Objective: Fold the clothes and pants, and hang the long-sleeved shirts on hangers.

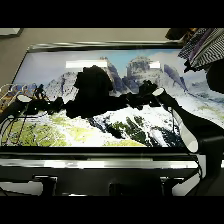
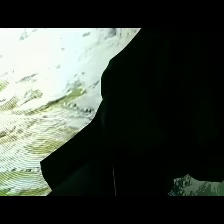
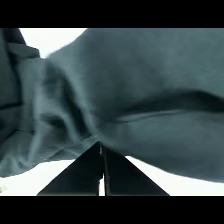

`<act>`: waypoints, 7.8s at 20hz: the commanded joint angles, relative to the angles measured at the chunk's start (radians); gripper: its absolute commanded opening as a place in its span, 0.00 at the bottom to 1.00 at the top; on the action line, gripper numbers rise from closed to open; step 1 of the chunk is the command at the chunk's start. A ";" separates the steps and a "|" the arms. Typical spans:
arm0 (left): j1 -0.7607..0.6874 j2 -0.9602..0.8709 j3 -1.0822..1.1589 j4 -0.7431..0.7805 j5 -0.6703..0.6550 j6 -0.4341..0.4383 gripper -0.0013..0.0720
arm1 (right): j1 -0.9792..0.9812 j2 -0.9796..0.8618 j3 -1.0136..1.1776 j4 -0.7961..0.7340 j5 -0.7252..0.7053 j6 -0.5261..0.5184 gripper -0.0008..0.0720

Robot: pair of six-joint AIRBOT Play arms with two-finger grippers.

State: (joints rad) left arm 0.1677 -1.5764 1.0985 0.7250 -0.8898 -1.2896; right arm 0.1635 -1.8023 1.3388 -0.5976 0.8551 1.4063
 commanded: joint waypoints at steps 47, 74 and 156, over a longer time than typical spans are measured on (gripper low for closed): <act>0.010 0.818 0.757 0.222 -0.166 -0.206 0.05 | -0.172 1.240 0.453 -0.709 -0.016 0.399 0.07; -0.249 -0.287 0.703 0.206 0.016 -0.271 0.87 | -0.184 0.026 0.452 -0.538 0.141 0.389 0.39; -0.107 0.721 0.770 0.144 -0.156 -0.266 0.05 | -0.296 0.880 0.788 -0.547 0.132 0.273 0.08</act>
State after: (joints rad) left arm 0.0597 -0.8223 1.9095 0.8577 -1.0554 -1.5444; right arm -0.1329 -0.8425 2.1258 -1.1751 0.9928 1.6562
